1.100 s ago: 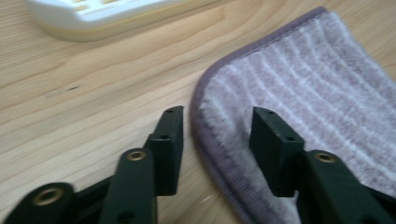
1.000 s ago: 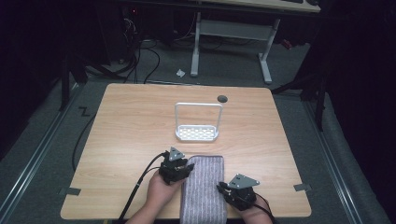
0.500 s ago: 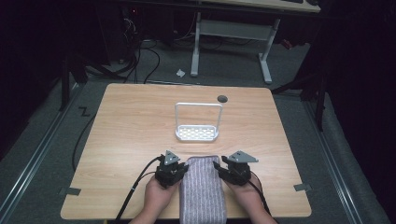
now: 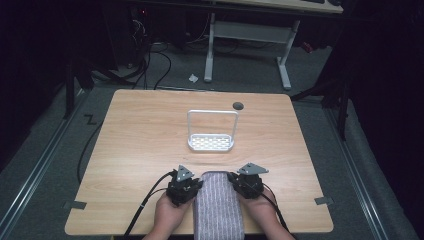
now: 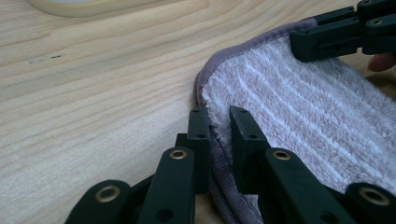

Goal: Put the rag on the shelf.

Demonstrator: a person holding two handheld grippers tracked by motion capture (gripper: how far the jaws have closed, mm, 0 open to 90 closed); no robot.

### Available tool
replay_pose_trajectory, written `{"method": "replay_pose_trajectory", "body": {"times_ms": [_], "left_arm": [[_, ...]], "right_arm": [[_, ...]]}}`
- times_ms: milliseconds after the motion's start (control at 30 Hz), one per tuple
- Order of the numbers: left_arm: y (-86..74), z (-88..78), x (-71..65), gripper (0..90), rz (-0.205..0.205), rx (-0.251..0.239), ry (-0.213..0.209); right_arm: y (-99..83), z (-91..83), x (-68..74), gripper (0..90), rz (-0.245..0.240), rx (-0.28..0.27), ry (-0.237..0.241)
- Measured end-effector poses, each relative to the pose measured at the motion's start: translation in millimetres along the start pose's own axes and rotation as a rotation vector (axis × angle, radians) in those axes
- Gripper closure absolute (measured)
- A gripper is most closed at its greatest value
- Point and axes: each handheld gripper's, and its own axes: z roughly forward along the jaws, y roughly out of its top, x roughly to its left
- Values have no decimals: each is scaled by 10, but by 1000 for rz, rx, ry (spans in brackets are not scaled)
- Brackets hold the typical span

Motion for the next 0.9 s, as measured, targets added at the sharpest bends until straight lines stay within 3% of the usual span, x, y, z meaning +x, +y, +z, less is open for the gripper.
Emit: {"method": "replay_pose_trajectory", "body": {"times_ms": [300, 433, 567, 900], "left_arm": [[-57, -121, -121, 796, 25, -80, 7], [-64, -239, -201, 796, 42, -197, 7], [-56, -309, -265, 796, 52, -265, 30], [96, -472, -331, 796, 87, -357, 56]], "right_arm": [[-92, -279, 193, 838, -21, -117, -54], [-96, -375, 245, 838, -32, -188, -65], [-83, -461, 285, 836, -71, -261, -74], [38, -667, 271, 837, -94, -398, -98]]}}
